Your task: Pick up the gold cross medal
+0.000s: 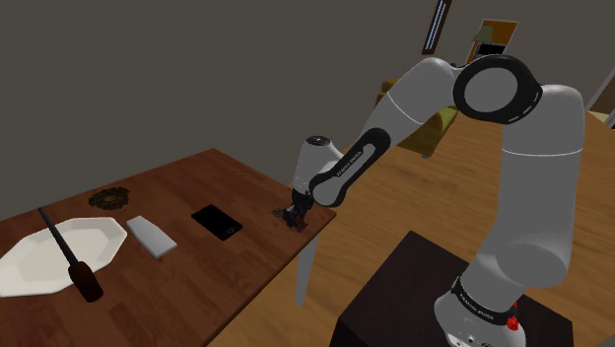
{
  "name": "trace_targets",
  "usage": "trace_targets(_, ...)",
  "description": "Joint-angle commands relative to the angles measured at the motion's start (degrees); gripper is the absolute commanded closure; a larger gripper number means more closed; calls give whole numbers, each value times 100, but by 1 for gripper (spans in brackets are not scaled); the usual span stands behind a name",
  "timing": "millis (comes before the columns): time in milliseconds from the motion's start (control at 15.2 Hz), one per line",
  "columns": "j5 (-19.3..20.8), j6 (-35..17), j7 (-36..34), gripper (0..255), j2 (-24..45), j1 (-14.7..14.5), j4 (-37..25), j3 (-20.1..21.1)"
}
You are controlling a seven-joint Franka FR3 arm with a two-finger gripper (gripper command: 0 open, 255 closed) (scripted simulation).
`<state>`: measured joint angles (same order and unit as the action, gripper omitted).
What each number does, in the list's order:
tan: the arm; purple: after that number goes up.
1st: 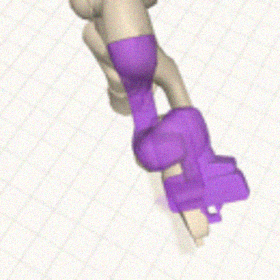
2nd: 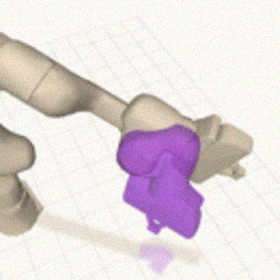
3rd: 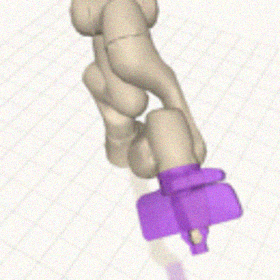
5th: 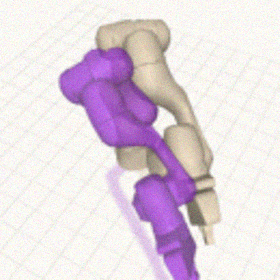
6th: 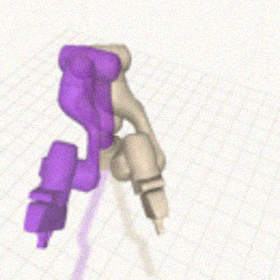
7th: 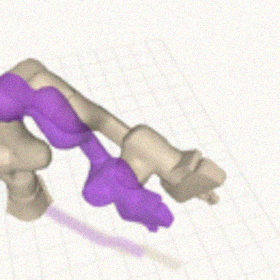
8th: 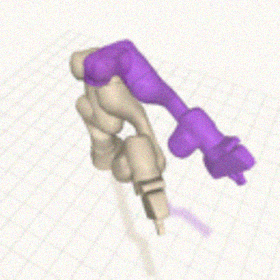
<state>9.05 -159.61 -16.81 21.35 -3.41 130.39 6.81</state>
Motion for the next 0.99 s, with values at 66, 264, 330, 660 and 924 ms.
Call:
trace_targets(66, -3, 6, 5, 255, -4, 4, 1, 2)
trace_targets(264, -80, 198, 66, 255, -218, 50, 22, 63)
trace_targets(330, -107, 263, 87, 255, -288, 64, 27, 82)
trace_targets(660, -241, 597, 190, 255, -628, 122, 29, 164)
trace_targets(924, -346, 872, 269, 255, -886, 156, 8, 214)
